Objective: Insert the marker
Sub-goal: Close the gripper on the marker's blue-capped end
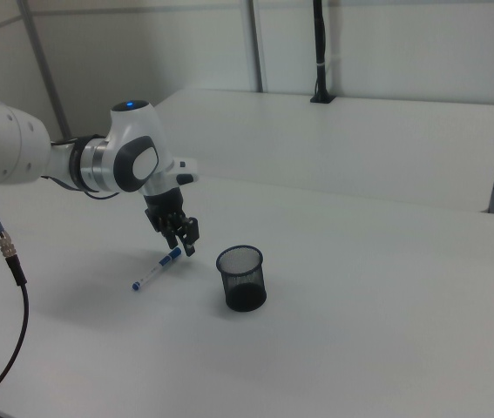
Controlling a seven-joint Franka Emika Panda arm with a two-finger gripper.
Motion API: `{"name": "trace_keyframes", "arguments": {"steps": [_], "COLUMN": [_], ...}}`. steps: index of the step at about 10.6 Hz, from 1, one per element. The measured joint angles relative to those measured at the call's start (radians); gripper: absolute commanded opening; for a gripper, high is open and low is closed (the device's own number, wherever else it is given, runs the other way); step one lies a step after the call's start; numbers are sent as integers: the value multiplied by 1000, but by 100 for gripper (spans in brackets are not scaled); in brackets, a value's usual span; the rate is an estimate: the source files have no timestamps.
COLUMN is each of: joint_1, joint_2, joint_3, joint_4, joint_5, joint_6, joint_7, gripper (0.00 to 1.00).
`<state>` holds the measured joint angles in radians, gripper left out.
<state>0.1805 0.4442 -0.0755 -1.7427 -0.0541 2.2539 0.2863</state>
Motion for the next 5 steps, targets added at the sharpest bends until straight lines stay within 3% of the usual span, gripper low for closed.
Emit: {"name": "trace_keyframes", "arguments": {"steps": [1,3,5], "joint_1": [5,9,9], "joint_2": [10,24,29], "joint_3": [1,18,28], "joint_4": [0,0,1], "joint_5": [0,0,0], "joint_6": [8,16,16], "joint_7": [18,52,58], "gripper": [58,45,11]}}
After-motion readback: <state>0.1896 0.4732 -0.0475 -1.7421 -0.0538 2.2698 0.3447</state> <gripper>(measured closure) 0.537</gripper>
